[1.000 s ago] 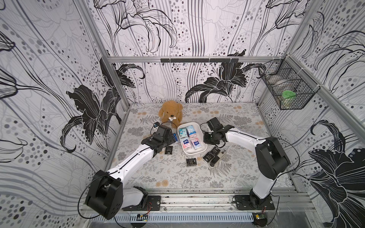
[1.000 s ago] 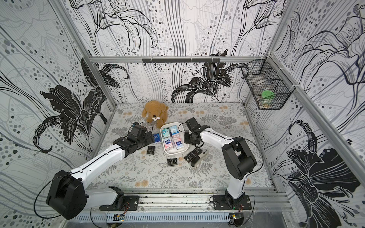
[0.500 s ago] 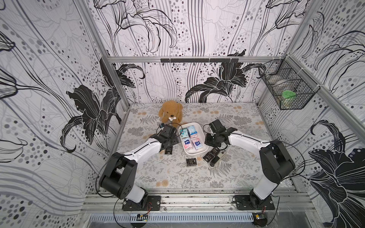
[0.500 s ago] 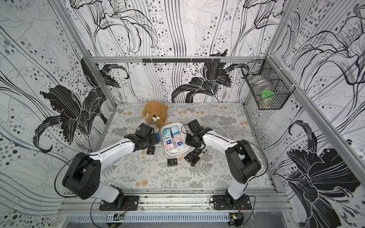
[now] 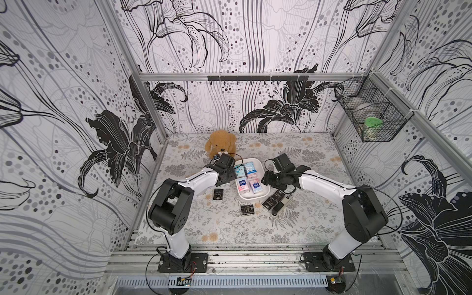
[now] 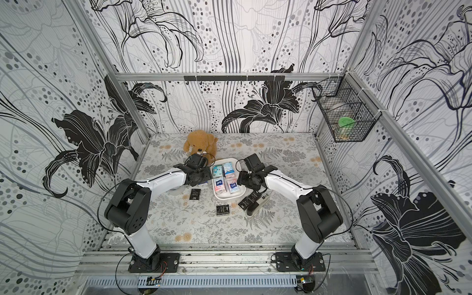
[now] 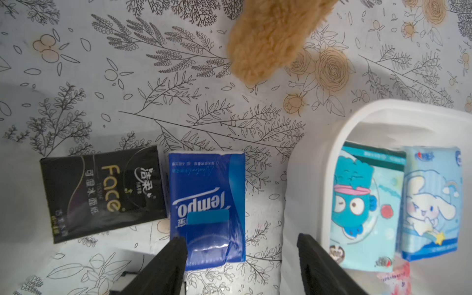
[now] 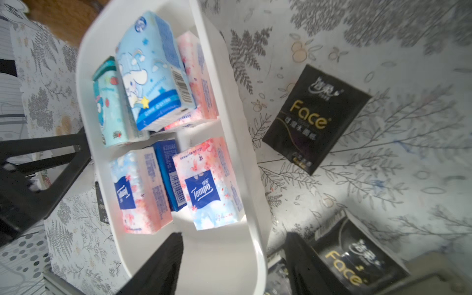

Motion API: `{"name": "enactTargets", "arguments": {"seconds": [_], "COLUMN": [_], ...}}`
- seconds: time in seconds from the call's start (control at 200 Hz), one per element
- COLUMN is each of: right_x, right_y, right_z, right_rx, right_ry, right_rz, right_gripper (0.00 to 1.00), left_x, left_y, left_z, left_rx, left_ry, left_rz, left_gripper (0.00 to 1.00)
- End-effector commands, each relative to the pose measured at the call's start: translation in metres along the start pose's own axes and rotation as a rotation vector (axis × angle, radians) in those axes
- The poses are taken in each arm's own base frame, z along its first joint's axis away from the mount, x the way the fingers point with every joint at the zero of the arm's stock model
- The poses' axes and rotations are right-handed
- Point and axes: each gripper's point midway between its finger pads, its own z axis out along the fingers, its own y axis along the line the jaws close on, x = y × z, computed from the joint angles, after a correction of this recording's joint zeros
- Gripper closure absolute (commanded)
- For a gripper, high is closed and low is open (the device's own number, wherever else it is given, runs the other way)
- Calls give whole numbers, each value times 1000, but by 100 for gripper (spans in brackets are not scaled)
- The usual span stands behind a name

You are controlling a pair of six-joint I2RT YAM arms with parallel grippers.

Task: Put the pocket tissues into the storage box
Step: Move the storage box to the center of the board, then pick up the pocket tissues from the center of the board.

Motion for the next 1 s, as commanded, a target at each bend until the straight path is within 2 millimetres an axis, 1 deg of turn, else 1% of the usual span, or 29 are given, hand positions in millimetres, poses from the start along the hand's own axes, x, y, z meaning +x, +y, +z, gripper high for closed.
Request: {"name": "enactTargets", "arguments": {"seconds": [0.0, 0.12, 0.25, 0.35, 0.516, 0.756, 0.991], "right_x": [-14, -19, -21, -20, -18, -16, -16], "right_y": [-7, -9, -14, -17, -21, -28, -31], "right_z": [-21, -29, -31, -30, -28, -28, -27], "right_rx": [61, 65, 83, 86, 96, 111, 119], "right_ry": [-66, -89, -95, -92, -88, -83, -83], "right_rz": [-34, -40, -39, -37, -35, -32, -27], "right_gripper": [28, 26, 24, 24, 24, 24, 24], "left_x": [-7, -10, -17, -19, -18, -18, -12], "left_y": [3, 7, 14, 20, 21, 11, 14], "left_z": [-2, -5, -12, -13, -3, 10, 22], "left_rx": [-32, -42, -70, -90, -101, -76, -96], "left_ry": [-17, -34, -59, -68, -49, -24, -1], "left_rz": [0, -3, 0, 10, 22, 42, 49], "left_gripper": [27, 27, 27, 27, 27, 27, 28]}}
